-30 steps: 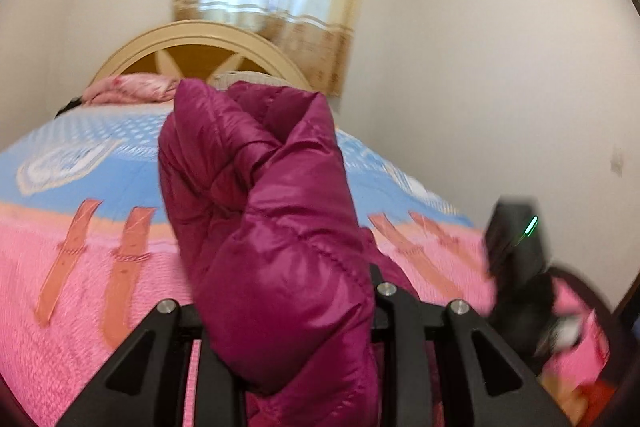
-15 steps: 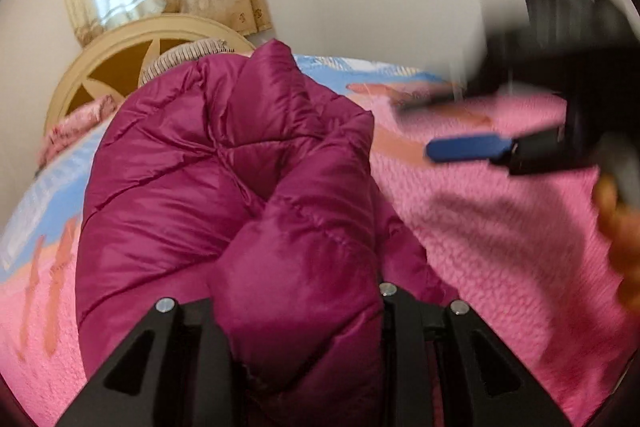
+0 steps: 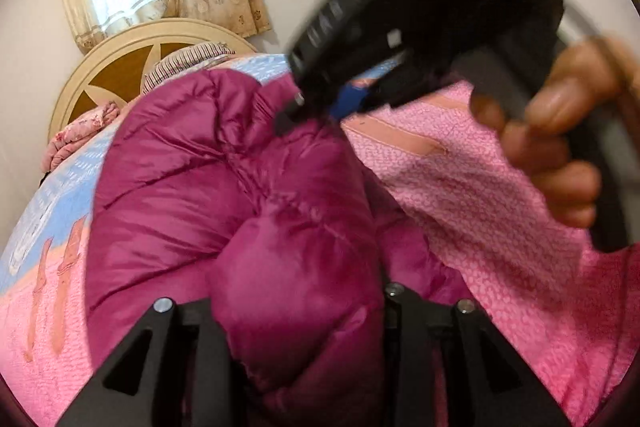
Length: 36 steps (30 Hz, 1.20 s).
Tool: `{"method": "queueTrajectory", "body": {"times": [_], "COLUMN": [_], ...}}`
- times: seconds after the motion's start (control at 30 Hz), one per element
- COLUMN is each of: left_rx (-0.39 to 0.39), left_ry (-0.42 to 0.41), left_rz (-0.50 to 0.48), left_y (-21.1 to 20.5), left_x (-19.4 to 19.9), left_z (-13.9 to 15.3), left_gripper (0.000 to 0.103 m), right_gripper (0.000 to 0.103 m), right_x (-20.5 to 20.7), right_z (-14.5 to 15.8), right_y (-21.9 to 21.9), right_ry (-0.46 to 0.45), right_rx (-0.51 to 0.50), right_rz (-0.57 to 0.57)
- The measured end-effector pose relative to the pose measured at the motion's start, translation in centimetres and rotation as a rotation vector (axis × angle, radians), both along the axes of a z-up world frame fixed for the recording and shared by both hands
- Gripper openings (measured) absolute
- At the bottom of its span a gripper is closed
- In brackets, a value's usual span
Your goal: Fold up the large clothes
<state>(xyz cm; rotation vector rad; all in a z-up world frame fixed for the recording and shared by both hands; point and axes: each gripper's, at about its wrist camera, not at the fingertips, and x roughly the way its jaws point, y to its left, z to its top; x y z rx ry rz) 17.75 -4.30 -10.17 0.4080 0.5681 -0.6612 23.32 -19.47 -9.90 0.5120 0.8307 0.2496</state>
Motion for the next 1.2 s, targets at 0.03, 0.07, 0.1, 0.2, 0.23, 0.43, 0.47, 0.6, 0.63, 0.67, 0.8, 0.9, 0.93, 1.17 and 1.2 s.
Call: {"method": "queueTrajectory", "body": {"times": [0.03, 0.07, 0.1, 0.2, 0.23, 0.43, 0.47, 0.6, 0.63, 0.67, 0.8, 0.9, 0.93, 1.17, 1.2], "left_rx": [-0.021, -0.051, -0.087, -0.163, -0.194, -0.404, -0.412, -0.433, -0.435, -0.437, -0.398, -0.329, -0.298, -0.117, -0.112], "left_ry": [0.02, 0.044, 0.072, 0.142, 0.135, 0.018, 0.022, 0.134, 0.166, 0.201, 0.314, 0.288, 0.273, 0.134, 0.143], "left_rz": [-0.017, -0.039, -0.069, -0.148, -0.152, -0.115, -0.067, 0.108, 0.139, 0.173, 0.243, 0.266, 0.278, 0.337, 0.341], "left_y": [0.7, 1.8, 3.2, 6.1, 7.4, 12.3, 12.4, 10.4, 9.8, 8.9, 5.0, 2.7, 2.3, -0.9, -0.8], "left_x": [0.1, -0.1, -0.2, -0.8, -0.9, -0.1, 1.2, 7.0, 8.1, 9.6, 12.8, 12.0, 11.7, 10.8, 10.9], "left_z": [0.5, 1.3, 2.3, 4.5, 5.7, 10.9, 11.2, 9.1, 8.2, 7.2, 3.7, 2.2, 2.0, -0.9, -1.1], "left_gripper": [0.044, 0.048, 0.05, 0.05, 0.062, 0.096, 0.096, 0.095, 0.093, 0.088, 0.08, 0.08, 0.081, 0.093, 0.094], "right_gripper": [0.015, 0.015, 0.015, 0.015, 0.015, 0.015, 0.015, 0.012, 0.012, 0.012, 0.011, 0.011, 0.01, 0.008, 0.008], "right_x": [0.2, 0.1, 0.2, 0.4, 0.2, 1.1, 1.1, 1.1, 1.0, 0.9, 1.0, 1.0, 1.3, 1.9, 2.2], "right_z": [-0.6, -1.0, -1.4, -2.9, -3.3, -6.4, -6.8, -9.1, -9.6, -9.9, -9.7, -9.9, -10.0, -10.0, -10.2], "right_y": [-0.4, -0.6, -0.8, -1.0, -0.9, -2.6, -2.8, -4.0, -4.2, -4.3, -3.8, -4.0, -4.0, -4.0, -4.3], "right_ry": [0.002, 0.003, 0.002, -0.004, 0.003, 0.019, 0.014, 0.013, 0.017, 0.012, 0.009, 0.022, 0.024, 0.023, 0.029], "right_rx": [0.042, 0.06, 0.077, 0.169, 0.168, 0.322, 0.346, 0.492, 0.516, 0.527, 0.474, 0.483, 0.489, 0.476, 0.482], "right_rz": [-0.005, -0.007, -0.009, 0.03, 0.026, 0.0, 0.003, -0.017, -0.025, -0.028, -0.025, -0.017, -0.014, 0.01, 0.004]}}
